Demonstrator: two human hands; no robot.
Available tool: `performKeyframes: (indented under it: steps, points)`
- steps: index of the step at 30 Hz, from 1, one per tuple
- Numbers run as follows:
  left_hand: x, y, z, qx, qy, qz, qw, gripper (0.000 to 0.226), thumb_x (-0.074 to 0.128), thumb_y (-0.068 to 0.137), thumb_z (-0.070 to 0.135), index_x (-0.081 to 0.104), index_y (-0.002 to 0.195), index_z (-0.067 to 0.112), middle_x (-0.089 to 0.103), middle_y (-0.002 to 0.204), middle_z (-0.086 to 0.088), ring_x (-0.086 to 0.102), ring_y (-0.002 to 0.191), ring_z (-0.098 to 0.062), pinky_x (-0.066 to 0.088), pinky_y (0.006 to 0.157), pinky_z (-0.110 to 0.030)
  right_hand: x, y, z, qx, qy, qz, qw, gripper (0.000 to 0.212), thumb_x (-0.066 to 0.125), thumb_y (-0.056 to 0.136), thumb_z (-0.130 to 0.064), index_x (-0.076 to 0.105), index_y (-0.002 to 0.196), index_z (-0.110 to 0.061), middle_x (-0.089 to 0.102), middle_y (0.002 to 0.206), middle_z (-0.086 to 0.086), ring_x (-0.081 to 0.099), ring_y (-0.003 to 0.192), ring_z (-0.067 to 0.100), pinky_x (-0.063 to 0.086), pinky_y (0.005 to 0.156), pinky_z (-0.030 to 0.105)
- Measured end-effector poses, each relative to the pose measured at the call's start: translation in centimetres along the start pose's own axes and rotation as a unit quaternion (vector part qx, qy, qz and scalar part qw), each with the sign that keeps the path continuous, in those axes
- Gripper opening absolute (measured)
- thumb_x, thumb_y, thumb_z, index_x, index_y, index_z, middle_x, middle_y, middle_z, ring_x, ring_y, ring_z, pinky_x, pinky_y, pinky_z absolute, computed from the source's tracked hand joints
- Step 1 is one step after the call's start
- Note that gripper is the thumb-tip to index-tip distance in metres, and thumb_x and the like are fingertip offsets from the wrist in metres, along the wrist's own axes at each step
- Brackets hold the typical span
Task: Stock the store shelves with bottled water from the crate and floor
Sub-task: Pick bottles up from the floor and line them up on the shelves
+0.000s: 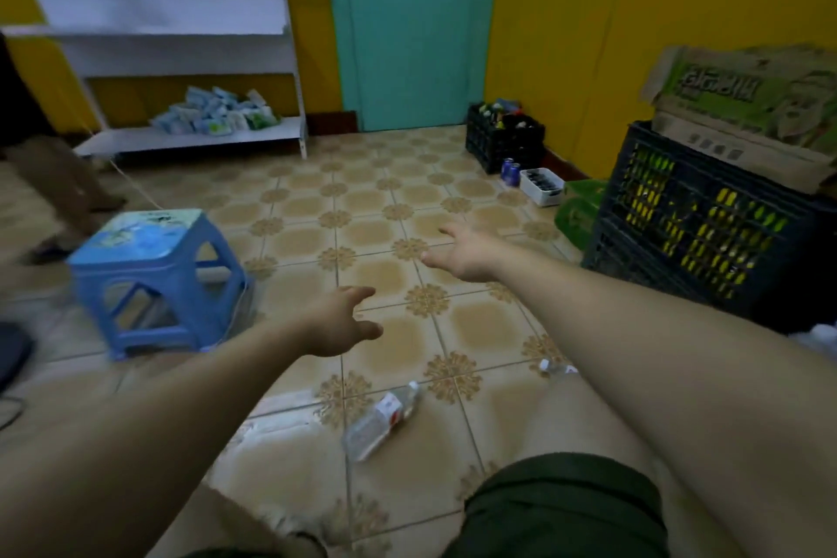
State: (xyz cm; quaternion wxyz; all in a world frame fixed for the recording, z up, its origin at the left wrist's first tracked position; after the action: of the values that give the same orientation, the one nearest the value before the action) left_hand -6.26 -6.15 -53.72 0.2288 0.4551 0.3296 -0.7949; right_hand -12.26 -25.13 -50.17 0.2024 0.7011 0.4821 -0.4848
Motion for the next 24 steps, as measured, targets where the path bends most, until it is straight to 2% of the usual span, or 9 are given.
performKeyframes:
  steps: [4, 7, 10, 15, 20, 24]
  points:
    - [1.4, 0.2, -3.4, -0.027, -0.013, -0.013, 0.999, 0.071, 0.057, 0.093, 0.041, 0.022, 0.152, 0.023, 0.022, 0.158, -0.001, 0.024, 0.144, -0.021, 0.024, 0.116, -0.036, 3.9, 2.2, -1.2, -0.017, -0.015, -0.047, 0.999, 0.080, 0.052, 0.092, -0.058, 0.019, 0.155, -0.023, 0.024, 0.160, 0.003, 0.031, 0.143, 0.028, 0.032, 0.111, 0.039]
    - [2.8, 1.0, -5.8, -0.040, -0.014, -0.031, 0.999, 0.072, 0.057, 0.093, 0.042, 0.021, 0.152, 0.023, 0.023, 0.158, 0.000, 0.024, 0.144, -0.019, 0.022, 0.114, -0.034, 7.1, 4.4, -1.3, 0.000, -0.020, -0.101, 0.995, 0.080, 0.052, 0.091, -0.060, 0.019, 0.155, -0.023, 0.026, 0.159, 0.006, 0.035, 0.140, 0.030, 0.036, 0.110, 0.040]
    - [4.7, 2.8, -8.7, -0.057, -0.040, -0.057, 0.996, 0.072, 0.058, 0.093, 0.039, 0.022, 0.152, 0.020, 0.023, 0.158, -0.001, 0.024, 0.144, -0.019, 0.022, 0.115, -0.032, 10.5, 7.2, -1.1, 0.012, -0.006, -0.130, 0.991, 0.083, 0.054, 0.089, -0.061, 0.021, 0.155, -0.023, 0.025, 0.160, 0.004, 0.032, 0.142, 0.030, 0.034, 0.112, 0.042]
    - [8.8, 7.3, -13.0, -0.108, -0.094, -0.101, 0.984, 0.072, 0.059, 0.093, 0.036, 0.022, 0.152, 0.019, 0.023, 0.158, -0.004, 0.026, 0.143, -0.022, 0.024, 0.113, -0.031, 17.2, 11.1, 1.6, 0.045, 0.023, -0.187, 0.981, 0.079, 0.055, 0.092, -0.056, 0.022, 0.154, -0.020, 0.025, 0.159, 0.007, 0.033, 0.141, 0.030, 0.034, 0.109, 0.037]
    - [14.4, 13.0, -16.7, -0.145, -0.114, -0.149, 0.972, 0.072, 0.060, 0.093, 0.033, 0.023, 0.152, 0.016, 0.026, 0.157, -0.006, 0.029, 0.142, -0.024, 0.026, 0.111, -0.030, 23.9, 15.3, 5.9, 0.119, 0.082, -0.223, 0.964, 0.081, 0.054, 0.090, -0.058, 0.023, 0.153, -0.018, 0.030, 0.157, 0.009, 0.038, 0.138, 0.030, 0.037, 0.107, 0.036]
    - [20.4, 17.9, -20.1, -0.180, -0.103, -0.194, 0.959, 0.073, 0.060, 0.092, 0.036, 0.023, 0.152, 0.015, 0.027, 0.156, -0.008, 0.030, 0.141, -0.026, 0.027, 0.111, -0.032, 30.5, 18.3, 9.7, 0.220, 0.192, -0.219, 0.931, 0.072, 0.055, 0.095, -0.045, 0.028, 0.151, -0.010, 0.031, 0.156, 0.008, 0.036, 0.139, 0.026, 0.032, 0.103, 0.032]
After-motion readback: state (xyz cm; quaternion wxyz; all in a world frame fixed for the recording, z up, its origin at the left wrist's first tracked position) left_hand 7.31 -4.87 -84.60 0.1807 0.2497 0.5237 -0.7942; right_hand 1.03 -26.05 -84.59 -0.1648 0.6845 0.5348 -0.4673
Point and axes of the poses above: each hand's wrist, its own y-axis towards the middle knuckle, its own x-axis out of the palm, z = x × y, the point moved 4 cm from there along y, towards the middle knuckle
